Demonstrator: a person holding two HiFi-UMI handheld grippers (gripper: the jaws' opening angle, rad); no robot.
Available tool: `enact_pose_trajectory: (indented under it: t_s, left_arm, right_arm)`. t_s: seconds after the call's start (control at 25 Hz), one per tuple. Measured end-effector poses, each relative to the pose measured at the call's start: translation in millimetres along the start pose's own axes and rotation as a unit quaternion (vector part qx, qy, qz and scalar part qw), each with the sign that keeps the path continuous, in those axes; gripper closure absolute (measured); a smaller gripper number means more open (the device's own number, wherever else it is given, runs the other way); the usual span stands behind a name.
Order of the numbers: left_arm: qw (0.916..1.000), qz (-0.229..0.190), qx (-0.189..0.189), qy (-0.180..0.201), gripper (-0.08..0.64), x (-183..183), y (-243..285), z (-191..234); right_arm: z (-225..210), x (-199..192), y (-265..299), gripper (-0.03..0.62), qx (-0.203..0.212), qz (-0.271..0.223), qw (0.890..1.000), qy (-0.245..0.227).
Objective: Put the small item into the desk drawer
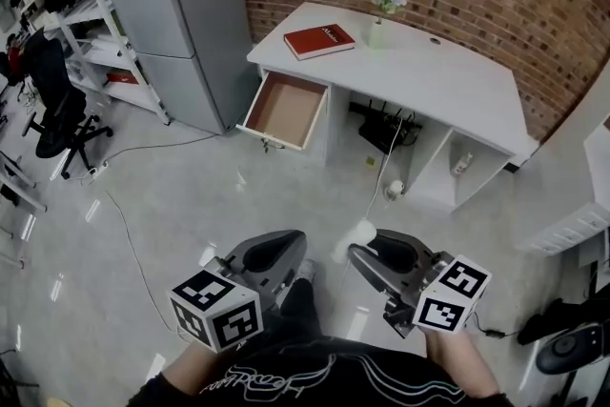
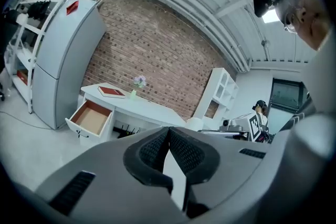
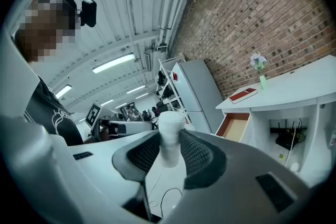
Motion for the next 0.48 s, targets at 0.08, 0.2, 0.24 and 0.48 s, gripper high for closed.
enact_pose_trajectory:
  t_s: [0.08, 0.2, 0.24, 0.48]
  left_arm:
    - [0.9999, 0.005, -0.003, -0.010, 0.538, 17, 16, 37]
    - [0.9997, 0.012, -0.005, -0.023, 0.538, 40, 39, 101]
    - [0.9995, 0.014, -0.004, -0.028, 0.538, 49, 45, 122]
    - [0.9987, 0.015, 0.001, -0.049, 0.538, 103, 75, 232]
  right_arm:
    - [-23, 14, 32, 0.460, -0.008, 0.007, 1.000, 0.010]
    - [-59, 33, 85, 0.459, -0.021, 0.017, 0.999, 0.018]
    - [-70, 42, 103, 0.460, -0.025, 0.021, 0.999, 0.017]
    - [-121, 99, 205, 0.460, -0.043, 0.054, 0.998, -0.016]
Point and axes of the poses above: the fingertips, and each gripper's own axes: y forward along the fingers, z to its left, x out of its top, the point moved 10 cm from there along -y, backward along the fingers, and after that the axes turned 13 degrees about -x, right-handed, at the moved point
